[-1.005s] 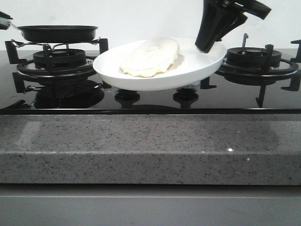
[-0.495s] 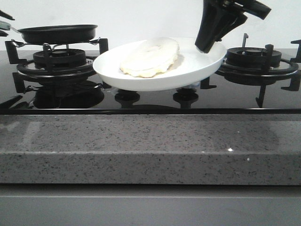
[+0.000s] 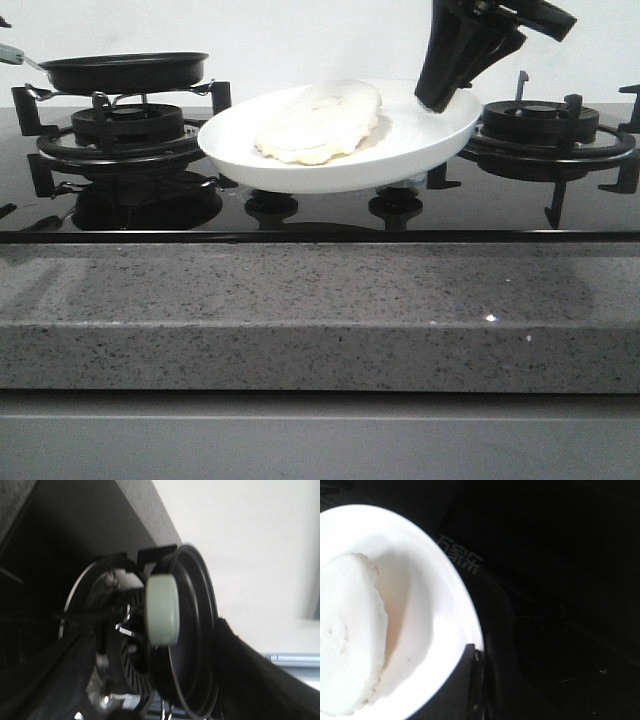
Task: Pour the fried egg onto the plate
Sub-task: 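Return the empty pan to its burner with the left gripper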
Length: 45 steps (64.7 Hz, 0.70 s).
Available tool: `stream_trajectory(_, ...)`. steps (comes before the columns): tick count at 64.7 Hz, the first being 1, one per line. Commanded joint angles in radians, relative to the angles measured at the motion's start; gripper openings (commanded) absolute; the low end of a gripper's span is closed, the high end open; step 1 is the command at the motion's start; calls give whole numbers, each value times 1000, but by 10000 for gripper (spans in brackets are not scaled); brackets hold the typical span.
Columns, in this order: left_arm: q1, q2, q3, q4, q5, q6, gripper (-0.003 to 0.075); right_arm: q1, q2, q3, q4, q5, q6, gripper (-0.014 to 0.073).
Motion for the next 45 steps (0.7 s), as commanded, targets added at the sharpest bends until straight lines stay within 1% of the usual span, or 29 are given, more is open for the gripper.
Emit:
stream_trajectory(1,3,-57,-32,-7,77,5,364,-3,-55,-27,39,-31,-5,-57)
stream_trajectory(4,3,-61,-32,17,84,5,282,-3,-55,-27,39,-31,-5,-57)
stream_trajectory(6,3,-62,-32,30,91,5,243,-3,-55,-27,39,-31,-5,-57)
stream_trajectory(7,3,-64,-32,35,94,5,203,-3,-55,-27,39,-31,-5,-57)
stream_trajectory(15,3,-71,-32,53,126,5,-20,-3,-55,-27,39,-31,-5,-57)
stream_trajectory(30,1,-151,-32,123,117,25,-20,-3,-55,-27,39,-31,-5,-57)
stream_trajectory(38,-22,-233,-32,234,45,25,-20,-3,-55,-27,39,-31,-5,-57)
stream_trajectory(45,-71,-332,-18,380,-69,25,-20,-3,-55,-27,39,-31,-5,-57)
